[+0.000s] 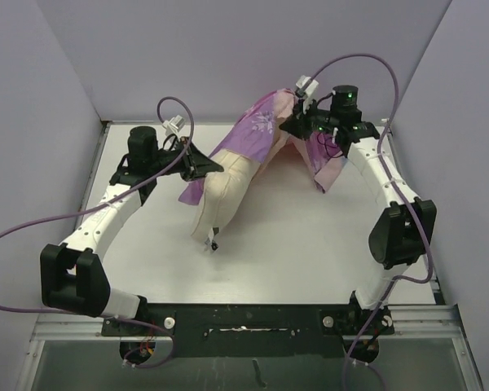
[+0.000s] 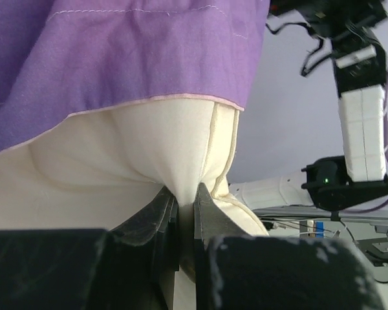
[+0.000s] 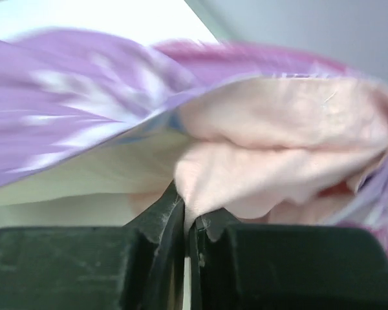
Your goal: Put the pillow into the pillowcase
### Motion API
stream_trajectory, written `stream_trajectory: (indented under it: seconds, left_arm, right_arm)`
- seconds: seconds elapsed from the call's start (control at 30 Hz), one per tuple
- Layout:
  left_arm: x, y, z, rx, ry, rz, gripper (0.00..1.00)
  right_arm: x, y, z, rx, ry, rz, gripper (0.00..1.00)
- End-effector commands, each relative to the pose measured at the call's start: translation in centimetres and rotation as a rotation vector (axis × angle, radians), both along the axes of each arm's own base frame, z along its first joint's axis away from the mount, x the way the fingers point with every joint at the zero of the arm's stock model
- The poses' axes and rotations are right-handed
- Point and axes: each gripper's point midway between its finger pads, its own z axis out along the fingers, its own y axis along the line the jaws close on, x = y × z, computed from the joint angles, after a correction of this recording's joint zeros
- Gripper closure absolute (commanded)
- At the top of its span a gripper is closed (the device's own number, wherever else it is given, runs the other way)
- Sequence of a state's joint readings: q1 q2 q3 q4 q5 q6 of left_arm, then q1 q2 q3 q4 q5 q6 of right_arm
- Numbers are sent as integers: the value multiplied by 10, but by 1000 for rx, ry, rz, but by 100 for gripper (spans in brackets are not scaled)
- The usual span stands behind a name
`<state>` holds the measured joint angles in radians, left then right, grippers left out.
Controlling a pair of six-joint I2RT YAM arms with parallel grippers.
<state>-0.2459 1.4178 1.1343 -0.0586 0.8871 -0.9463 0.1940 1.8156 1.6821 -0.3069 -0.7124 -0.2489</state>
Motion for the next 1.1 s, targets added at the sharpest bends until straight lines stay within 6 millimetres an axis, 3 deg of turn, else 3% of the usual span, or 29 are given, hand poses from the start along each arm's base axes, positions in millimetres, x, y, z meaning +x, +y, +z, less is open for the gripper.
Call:
stream_trajectory:
  seconds: [0.0,0.07,0.13,0.23,0.3,0.37,0.47,0.57,0.63,0.67,0.73,0.83,0.9,0.97,1.07]
  left_arm:
    - [21,7,42,-59,-178,41,100]
    - [25,5,45,-79,-169,29,100]
    - [26,3,47,-95,-163,16,100]
    - [23,3,45,-95,-164,14,100]
    - [20,7,40,-100,-152,28,100]
    - [18,13,33,-116,-134,49,100]
    - [16,22,19,-134,-94,93,100]
    - [19,32,6,-142,-55,136,100]
    - [21,36,-2,-147,-29,152,100]
    - [23,37,-6,-147,-18,156,100]
    - [25,37,-11,-148,0,155,100]
    - [29,35,-13,-168,15,144,100]
    - [29,33,-11,-187,26,137,100]
    - [27,32,-8,-197,19,121,100]
    - [20,32,-9,-199,19,112,100]
  right_arm:
    - [-101,72,140,127,-309,421,100]
    - [-127,104,146,138,-303,512,100]
    - [-154,133,137,138,-277,594,100]
    - [-149,143,99,56,-239,538,100]
    - [-124,130,74,9,-193,432,100]
    - [-98,105,64,0,-154,327,100]
    - [-77,75,68,-23,-182,238,100]
    - [-73,61,80,-48,-232,205,100]
    - [-88,69,90,-30,-252,264,100]
    - [-106,79,93,-12,-247,336,100]
    - [-153,111,94,3,-263,500,100]
    - [-241,162,90,55,-247,754,100]
    - [-273,180,86,64,-249,834,100]
    - [-270,189,85,57,-251,820,100]
    - [-223,186,83,11,-282,671,100]
